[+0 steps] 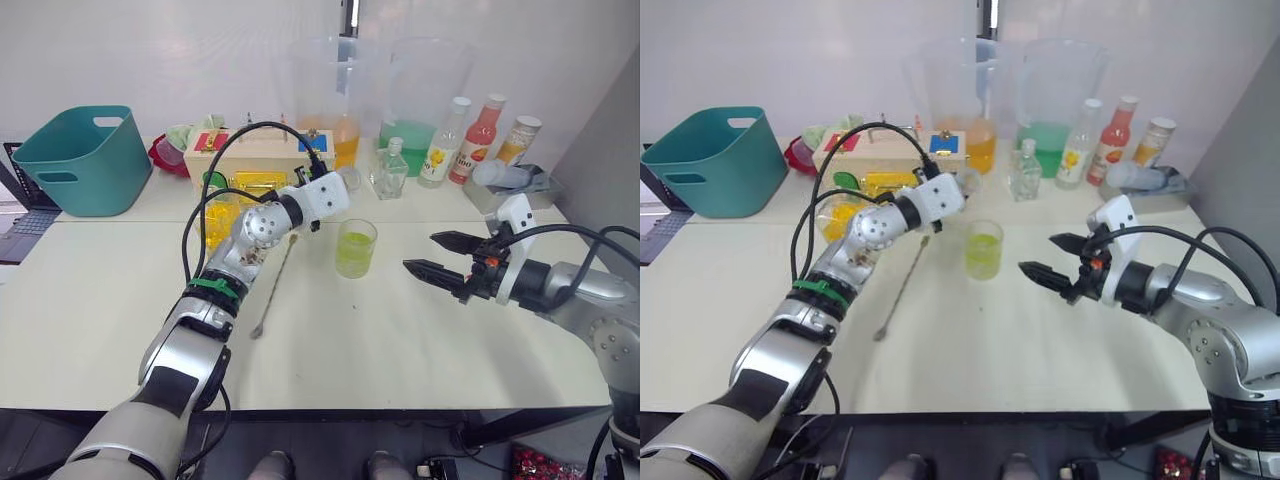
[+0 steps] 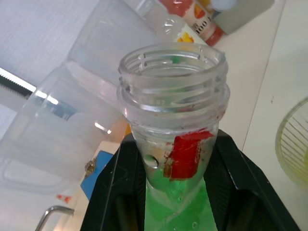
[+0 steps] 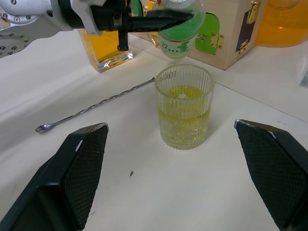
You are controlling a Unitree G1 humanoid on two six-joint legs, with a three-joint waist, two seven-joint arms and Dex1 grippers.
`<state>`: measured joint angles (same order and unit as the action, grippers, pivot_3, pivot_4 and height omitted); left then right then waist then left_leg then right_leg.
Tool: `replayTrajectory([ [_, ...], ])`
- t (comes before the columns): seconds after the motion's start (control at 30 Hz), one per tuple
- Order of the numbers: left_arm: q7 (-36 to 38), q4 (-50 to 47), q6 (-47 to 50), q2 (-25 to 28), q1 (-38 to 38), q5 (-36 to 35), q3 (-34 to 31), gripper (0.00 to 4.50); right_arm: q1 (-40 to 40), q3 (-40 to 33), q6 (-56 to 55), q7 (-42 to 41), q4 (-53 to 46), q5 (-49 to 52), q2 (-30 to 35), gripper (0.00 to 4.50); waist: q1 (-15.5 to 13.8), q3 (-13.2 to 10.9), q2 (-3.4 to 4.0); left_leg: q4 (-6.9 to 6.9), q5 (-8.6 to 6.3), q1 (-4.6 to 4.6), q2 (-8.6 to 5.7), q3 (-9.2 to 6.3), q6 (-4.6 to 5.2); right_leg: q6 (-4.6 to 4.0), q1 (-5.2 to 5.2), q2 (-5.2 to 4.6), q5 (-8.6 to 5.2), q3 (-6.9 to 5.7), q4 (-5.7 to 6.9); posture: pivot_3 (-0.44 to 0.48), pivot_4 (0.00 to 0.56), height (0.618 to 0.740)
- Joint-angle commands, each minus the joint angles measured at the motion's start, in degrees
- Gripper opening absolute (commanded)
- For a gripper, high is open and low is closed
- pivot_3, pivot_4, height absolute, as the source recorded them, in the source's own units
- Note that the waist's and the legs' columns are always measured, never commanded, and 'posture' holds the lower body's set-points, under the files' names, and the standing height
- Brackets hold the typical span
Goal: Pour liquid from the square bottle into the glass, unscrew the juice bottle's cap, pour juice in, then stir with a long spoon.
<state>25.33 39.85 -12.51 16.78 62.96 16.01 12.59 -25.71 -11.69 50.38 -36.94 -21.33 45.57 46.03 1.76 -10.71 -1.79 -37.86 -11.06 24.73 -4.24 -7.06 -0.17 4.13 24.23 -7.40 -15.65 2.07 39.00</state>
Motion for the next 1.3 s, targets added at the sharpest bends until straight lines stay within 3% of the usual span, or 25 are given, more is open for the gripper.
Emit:
replayTrajectory([
  [0.03,0.7,-12.5,8.0,0.4,-0.2,-5.3,-5.2,1.26,-2.3,0.0,-2.2,-2.8,0.7,-0.8,0.8,4.46,0.2,0.0,0.0,0.0,0.0,0.0,0.0,0.0,0.0,0.0,0.0,0.0,0.0,0.01,0.0,0.0,0.15,0.74],
  [0.2,4.1,-38.8,33.0,3.7,-11.2,-17.8,-16.0,1.26,-7.8,3.5,-5.1,-11.0,7.8,-3.5,2.3,4.46,1.6,0.0,0.02,0.0,-0.01,-0.04,0.05,0.01,0.01,0.0,0.04,0.01,0.0,0.06,0.05,0.0,0.15,0.74],
  [0.37,4.7,-52.7,49.8,7.9,-17.8,-27.7,-24.6,1.26,-12.0,6.8,-7.2,-16.7,13.3,-6.1,2.1,4.46,2.0,0.0,0.02,0.0,0.0,-0.09,0.1,-0.01,0.0,-0.02,0.02,0.07,0.01,0.04,0.08,0.0,0.15,0.74],
  [0.57,6.6,-62.6,55.2,14.4,-25.8,-33.3,-28.8,1.26,-14.7,9.1,-8.2,-22.0,16.7,-8.0,1.9,4.46,1.3,0.0,0.03,0.0,-0.01,-0.09,0.1,-0.01,0.0,-0.04,0.0,0.06,0.02,0.06,0.03,0.0,0.15,0.74],
  [0.73,7.4,-71.4,61.2,17.8,-36.6,-41.1,-40.4,1.26,-15.8,10.4,-8.5,-27.5,17.7,-8.0,1.8,4.46,0.7,0.0,0.03,0.0,-0.02,-0.09,0.16,0.01,-0.01,-0.06,0.01,0.05,0.04,0.12,-0.04,0.0,0.15,0.74],
  [0.87,6.6,-72.8,61.5,19.0,-39.1,-44.2,-42.6,1.26,-16.0,10.3,-8.8,-29.0,18.0,-8.5,1.5,4.46,0.2,0.0,0.02,0.01,-0.02,-0.09,0.16,0.03,-0.02,-0.08,0.0,0.05,0.05,0.1,-0.05,0.0,0.15,0.74],
  [1.0,9.6,-63.1,56.3,22.1,-45.8,-45.1,-53.8,1.26,-16.7,11.0,-9.2,-29.4,18.5,-9.5,0.3,4.46,0.3,0.0,0.02,0.04,-0.03,-0.18,0.17,0.1,-0.03,-0.11,0.0,0.05,0.06,0.17,-0.06,0.0,0.15,0.74],
  [1.17,6.9,-53.7,51.4,23.7,-43.4,-45.2,-55.1,1.26,-16.4,10.5,-8.7,-29.1,17.8,-9.7,0.0,4.46,0.0,0.0,0.0,0.14,-0.03,-0.33,0.22,0.19,-0.03,-0.16,-0.08,0.11,0.09,0.17,-0.08,0.0,0.15,0.74],
  [1.3,6.3,-42.1,45.9,26.6,-37.9,-42.7,-52.0,1.26,-16.4,9.8,-7.5,-28.1,16.4,-9.3,0.1,4.46,-1.1,0.1,-0.12,0.1,-0.05,-0.3,0.2,0.19,-0.07,-0.13,-0.09,0.07,0.11,0.17,-0.13,0.0,0.15,0.74],
])
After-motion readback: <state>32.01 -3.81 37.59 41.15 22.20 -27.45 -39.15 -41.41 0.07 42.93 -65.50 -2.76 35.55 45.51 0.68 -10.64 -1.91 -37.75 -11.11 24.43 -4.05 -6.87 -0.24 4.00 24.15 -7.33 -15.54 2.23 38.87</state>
